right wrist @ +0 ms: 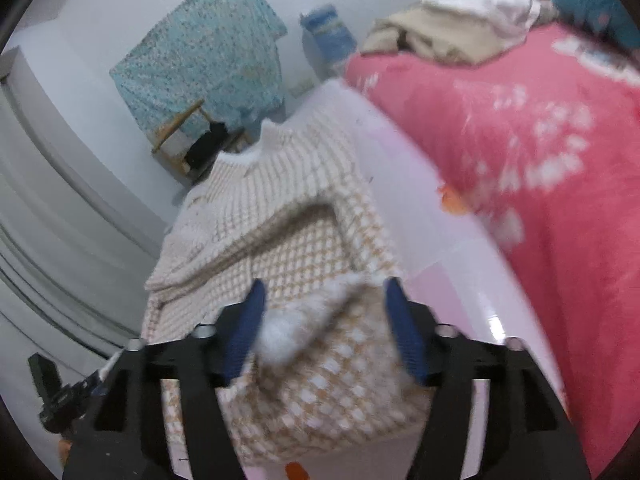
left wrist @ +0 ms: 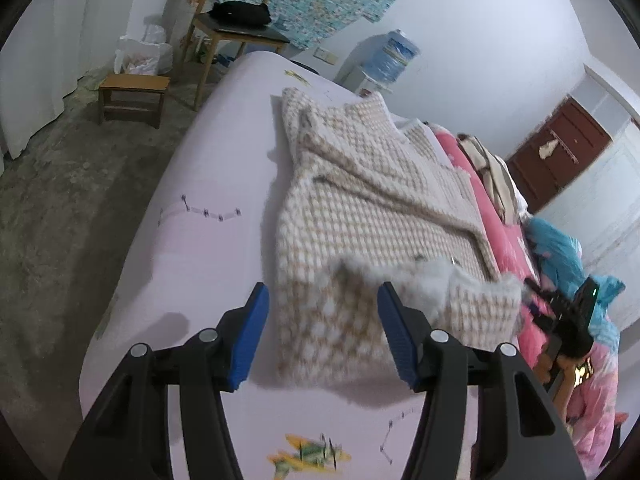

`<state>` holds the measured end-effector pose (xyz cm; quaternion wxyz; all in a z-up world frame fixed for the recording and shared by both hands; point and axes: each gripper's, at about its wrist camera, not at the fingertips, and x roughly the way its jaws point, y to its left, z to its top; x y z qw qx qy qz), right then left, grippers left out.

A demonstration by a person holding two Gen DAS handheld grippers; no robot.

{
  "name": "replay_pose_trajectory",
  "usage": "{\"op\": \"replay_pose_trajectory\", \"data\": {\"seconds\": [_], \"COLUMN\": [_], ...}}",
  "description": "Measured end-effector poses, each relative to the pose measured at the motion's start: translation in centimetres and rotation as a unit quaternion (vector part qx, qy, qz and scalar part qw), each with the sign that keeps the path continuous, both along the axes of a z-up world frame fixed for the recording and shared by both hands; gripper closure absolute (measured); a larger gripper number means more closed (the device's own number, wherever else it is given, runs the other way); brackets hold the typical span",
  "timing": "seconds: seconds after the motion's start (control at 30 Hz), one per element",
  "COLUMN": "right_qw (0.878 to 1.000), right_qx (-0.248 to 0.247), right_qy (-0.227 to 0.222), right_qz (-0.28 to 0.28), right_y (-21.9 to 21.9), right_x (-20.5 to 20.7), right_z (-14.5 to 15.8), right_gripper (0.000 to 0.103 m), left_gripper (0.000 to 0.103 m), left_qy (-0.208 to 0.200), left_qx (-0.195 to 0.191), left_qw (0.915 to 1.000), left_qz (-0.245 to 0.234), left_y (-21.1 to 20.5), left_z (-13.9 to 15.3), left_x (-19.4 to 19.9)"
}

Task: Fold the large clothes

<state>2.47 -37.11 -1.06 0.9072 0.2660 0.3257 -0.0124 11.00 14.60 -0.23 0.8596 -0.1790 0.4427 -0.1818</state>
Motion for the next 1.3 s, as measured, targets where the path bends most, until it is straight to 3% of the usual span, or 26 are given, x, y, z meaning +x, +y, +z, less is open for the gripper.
{"op": "replay_pose_trajectory", "data": {"seconds": [0.17, 0.37, 0.5, 0.67, 0.8, 0.93, 1.1, 1.23, 1.3], "right_qw": [1.0, 0.996, 0.994, 0.993, 0.99, 0.985, 0.982, 0.981, 0.981], "right_qx": [-0.009, -0.039, -0.061, -0.019, -0.097, -0.126, -0.136, -0.147, -0.149], "right_qy": [-0.022, -0.048, -0.032, -0.006, 0.007, 0.018, 0.038, 0.075, 0.092], "right_qz": [-0.005, 0.071, 0.089, 0.113, 0.105, 0.119, 0.126, 0.098, 0.079], "right_y": [-0.3, 3.8, 5.7, 6.2, 7.7, 7.9, 7.7, 6.4, 5.4], "right_x": [-3.2, -6.0, -6.3, -5.6, -5.6, -3.7, 0.7, 4.7, 5.9], "right_z": [1.7, 3.3, 2.9, 1.5, 1.7, 1.6, 0.0, -2.3, -3.0], "right_gripper": [0.035, 0.037, 0.037, 0.043, 0.044, 0.045, 0.057, 0.068, 0.068], "left_gripper": [0.048, 0.048, 0.048, 0.048, 0.046, 0.045, 0.045, 0.045, 0.045], "left_qy": [-0.013, -0.023, -0.019, -0.026, -0.041, -0.049, -0.041, -0.029, -0.033], "left_qx": [-0.004, 0.009, 0.009, 0.015, 0.041, 0.056, 0.07, 0.08, 0.079], "left_qw": [0.9993, 0.9969, 0.9962, 0.9952, 0.9945, 0.994, 0.996, 0.9963, 0.9963], "left_qz": [-0.034, -0.075, -0.085, -0.093, -0.087, -0.081, -0.036, 0.006, 0.009], "left_y": [-1.2, -3.7, -4.5, -5.0, -5.2, -5.3, -4.6, -3.3, -2.8], "left_z": [-0.1, -0.2, -0.4, -0.4, -0.3, -0.5, -1.6, -2.5, -2.2], "left_x": [-2.8, -3.9, -3.8, -3.6, -3.2, -1.8, 1.5, 4.1, 4.5]}}
